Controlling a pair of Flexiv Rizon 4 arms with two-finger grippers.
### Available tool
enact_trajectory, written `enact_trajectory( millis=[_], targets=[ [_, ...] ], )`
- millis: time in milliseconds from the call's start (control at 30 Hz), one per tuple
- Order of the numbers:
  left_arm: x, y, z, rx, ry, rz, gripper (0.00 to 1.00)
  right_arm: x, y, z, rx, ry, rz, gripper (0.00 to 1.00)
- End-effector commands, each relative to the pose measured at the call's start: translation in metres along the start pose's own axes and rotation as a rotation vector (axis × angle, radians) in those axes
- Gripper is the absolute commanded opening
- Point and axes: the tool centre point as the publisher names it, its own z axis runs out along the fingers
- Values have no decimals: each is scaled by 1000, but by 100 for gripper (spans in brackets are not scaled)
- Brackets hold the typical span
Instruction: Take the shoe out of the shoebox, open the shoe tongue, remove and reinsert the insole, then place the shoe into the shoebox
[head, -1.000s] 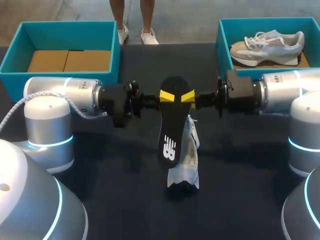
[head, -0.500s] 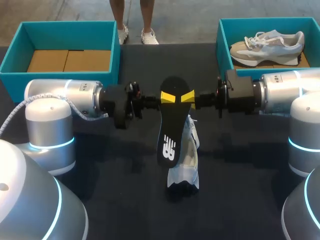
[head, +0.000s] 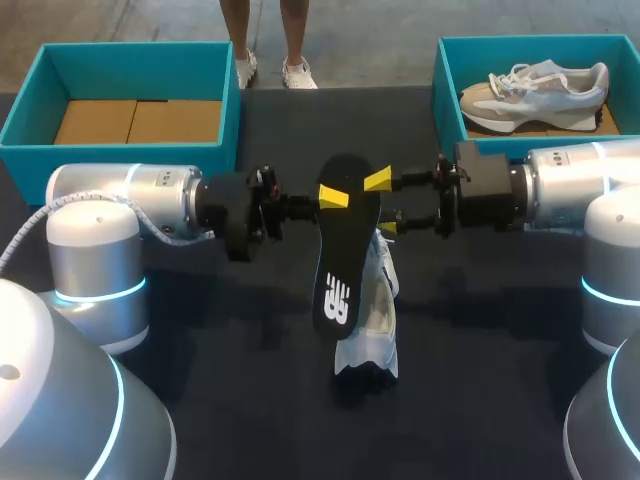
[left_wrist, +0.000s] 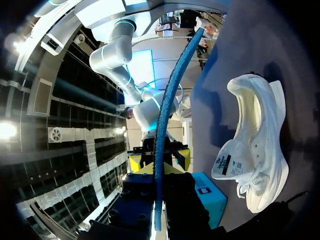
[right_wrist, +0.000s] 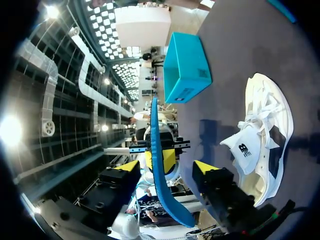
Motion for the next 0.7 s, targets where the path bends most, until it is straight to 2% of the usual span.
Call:
enact_trajectory(
  millis=[33, 700],
  targets=[
    [-2, -13, -6, -8, 1, -4, 0, 1, -7, -10, -11, -15, 9, 100],
    [-18, -75, -26, -7, -21, -98, 0, -12, -38, -50, -69, -66, 57, 100]
  ],
)
